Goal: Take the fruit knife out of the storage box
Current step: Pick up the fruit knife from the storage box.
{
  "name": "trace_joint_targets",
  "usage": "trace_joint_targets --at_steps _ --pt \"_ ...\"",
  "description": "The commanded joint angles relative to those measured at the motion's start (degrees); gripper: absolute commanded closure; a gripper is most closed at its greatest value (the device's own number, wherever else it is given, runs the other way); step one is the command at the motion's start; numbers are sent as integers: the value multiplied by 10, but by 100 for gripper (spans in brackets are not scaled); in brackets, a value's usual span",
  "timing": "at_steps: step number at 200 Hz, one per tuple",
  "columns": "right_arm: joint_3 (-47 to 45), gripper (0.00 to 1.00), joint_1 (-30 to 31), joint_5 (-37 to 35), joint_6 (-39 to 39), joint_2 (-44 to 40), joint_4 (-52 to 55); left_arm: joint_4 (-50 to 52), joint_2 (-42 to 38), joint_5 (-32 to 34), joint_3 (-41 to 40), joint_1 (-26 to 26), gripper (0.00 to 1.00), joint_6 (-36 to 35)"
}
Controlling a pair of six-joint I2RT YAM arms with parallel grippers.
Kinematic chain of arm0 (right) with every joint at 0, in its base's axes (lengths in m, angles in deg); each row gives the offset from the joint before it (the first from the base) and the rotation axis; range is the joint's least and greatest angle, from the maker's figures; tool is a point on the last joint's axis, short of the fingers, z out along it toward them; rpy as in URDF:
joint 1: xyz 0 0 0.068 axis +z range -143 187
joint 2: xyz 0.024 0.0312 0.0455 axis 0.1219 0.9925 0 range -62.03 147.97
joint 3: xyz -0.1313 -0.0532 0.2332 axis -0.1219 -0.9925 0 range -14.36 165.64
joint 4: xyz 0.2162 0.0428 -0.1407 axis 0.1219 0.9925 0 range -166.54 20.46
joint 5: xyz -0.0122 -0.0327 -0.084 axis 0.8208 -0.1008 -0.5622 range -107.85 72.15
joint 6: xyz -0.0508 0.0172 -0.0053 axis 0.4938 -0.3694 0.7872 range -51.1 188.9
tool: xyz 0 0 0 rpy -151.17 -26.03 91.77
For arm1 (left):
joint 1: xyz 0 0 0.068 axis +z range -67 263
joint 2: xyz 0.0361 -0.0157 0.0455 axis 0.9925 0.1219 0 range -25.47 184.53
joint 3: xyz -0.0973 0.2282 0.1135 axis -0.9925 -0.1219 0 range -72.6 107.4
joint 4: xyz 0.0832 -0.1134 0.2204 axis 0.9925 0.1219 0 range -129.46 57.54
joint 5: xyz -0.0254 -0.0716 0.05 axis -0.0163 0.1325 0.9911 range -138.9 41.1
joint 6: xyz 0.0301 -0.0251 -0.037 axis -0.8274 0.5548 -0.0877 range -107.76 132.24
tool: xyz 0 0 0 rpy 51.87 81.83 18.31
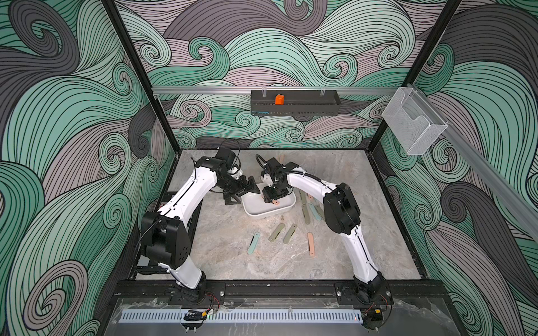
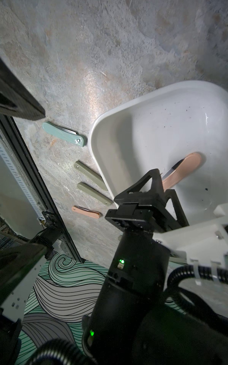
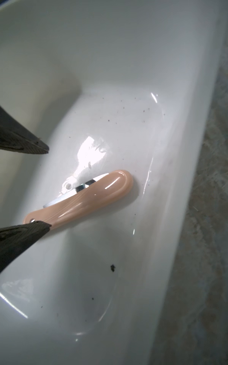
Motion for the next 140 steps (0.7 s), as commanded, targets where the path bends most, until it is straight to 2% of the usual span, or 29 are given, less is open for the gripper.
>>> trace_joint_targets --at_steps 1,52,66,93,140 --pt "30 48 6 -15 3 33 28 2 -21 -8 -6 4 1 1" --pt "-13 72 18 -24 -6 34 30 2 -33 0 -20 4 1 -4" --pt "-15 75 18 -22 -3 33 30 1 -33 0 -20 4 1 -3" --pt "-3 89 18 -26 -3 30 31 -1 -29 -1 -14 4 1 -4" --pt "26 91 18 -28 -9 7 37 2 -23 2 -2 4 1 -6"
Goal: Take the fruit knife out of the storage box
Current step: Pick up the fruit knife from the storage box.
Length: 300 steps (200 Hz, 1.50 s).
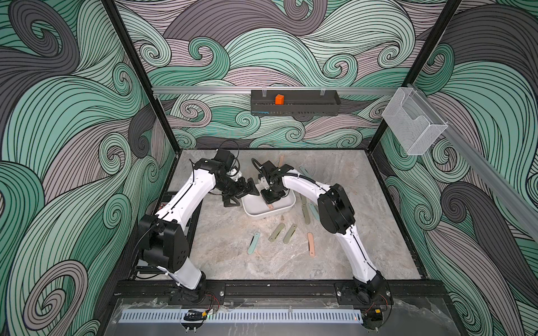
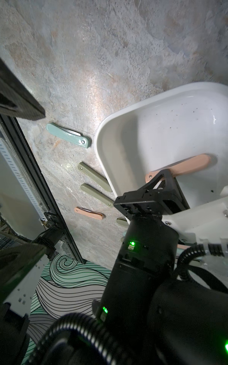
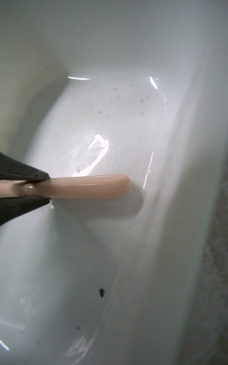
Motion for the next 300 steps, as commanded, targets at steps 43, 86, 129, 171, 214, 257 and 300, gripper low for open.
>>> trace_joint_targets --at_steps 43,86,129,171,214,257,300 --pt "26 94 0 -5 -3 -28 39 1 11 3 38 4 1 -4" --pt "23 100 -1 4 -5 -38 40 -4 22 -2 46 4 1 -2" --pt "19 100 0 13 -4 -53 40 -4 39 -6 66 4 1 6" --pt "-5 100 -5 1 -12 -108 39 9 70 4 128 3 1 14" --pt "-68 100 -49 2 -45 -195 10 18 104 11 196 -3 1 19" --pt "-103 100 -159 -5 -96 -231 -12 5 159 1 244 -41 1 26" --pt "-150 100 -258 1 -117 -216 -67 4 209 -8 282 -74 1 25"
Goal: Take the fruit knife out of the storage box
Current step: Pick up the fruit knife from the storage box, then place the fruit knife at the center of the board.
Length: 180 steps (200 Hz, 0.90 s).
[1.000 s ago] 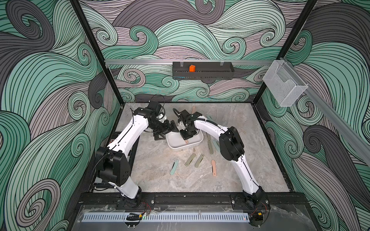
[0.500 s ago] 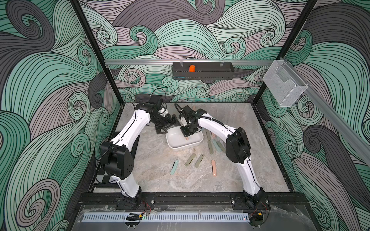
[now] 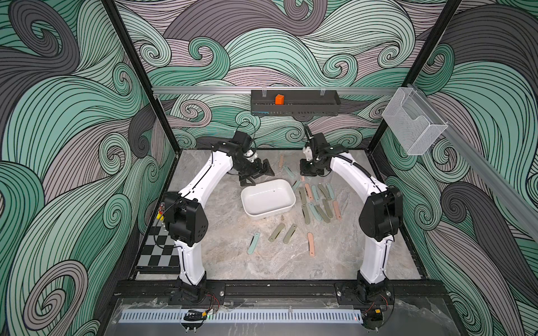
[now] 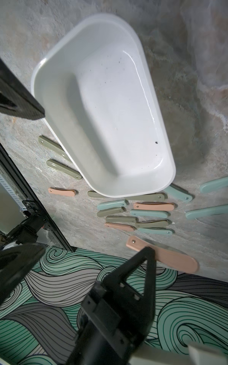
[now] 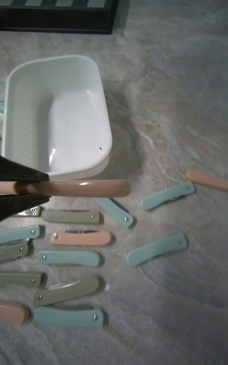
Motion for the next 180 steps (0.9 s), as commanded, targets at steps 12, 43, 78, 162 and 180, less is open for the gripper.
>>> trace_joint_targets --at_steps 12,43,78,162,180 --pt "-27 100 -51 7 -30 27 -45 2 19 -10 16 -13 1 4" --pt "18 100 -73 17 -28 99 -48 0 20 -12 3 -13 1 3" --pt "58 100 -82 4 -35 167 -47 8 14 -8 -2 -12 1 -4" --pt "71 100 -96 -6 -19 204 -44 23 -50 37 -77 -10 1 -38" --pt "72 85 -95 8 -19 194 -44 27 -65 55 -87 -6 1 -49"
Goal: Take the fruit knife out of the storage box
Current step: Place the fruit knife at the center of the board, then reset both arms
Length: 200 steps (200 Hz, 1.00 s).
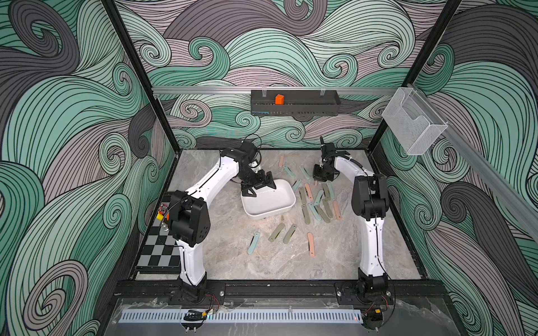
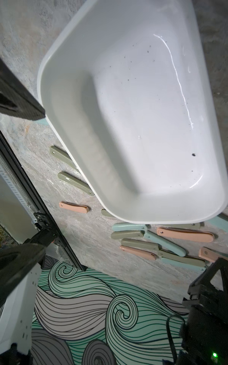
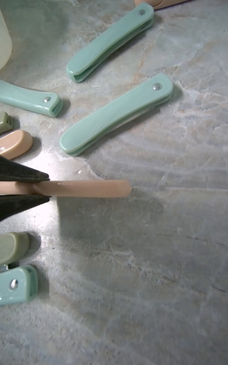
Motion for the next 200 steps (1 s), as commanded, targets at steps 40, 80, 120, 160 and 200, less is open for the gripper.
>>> trace_joint_targets --at_steps 40,80,120,160,200 --pt "28 2 -2 51 -4 -43 15 24 -87 73 -36 37 1 -47" --pt "18 2 -1 89 -6 -121 22 35 -143 162 -52 66 1 -81" --pt "-102 2 -2 138 -20 -244 8 -17 -245 317 -171 96 1 -98" --pt "-276 2 1 224 -47 -356 -76 -116 -293 450 -306 123 1 -89" --pt "-334 2 0 228 -25 -371 -76 -247 -275 566 -373 124 1 -75"
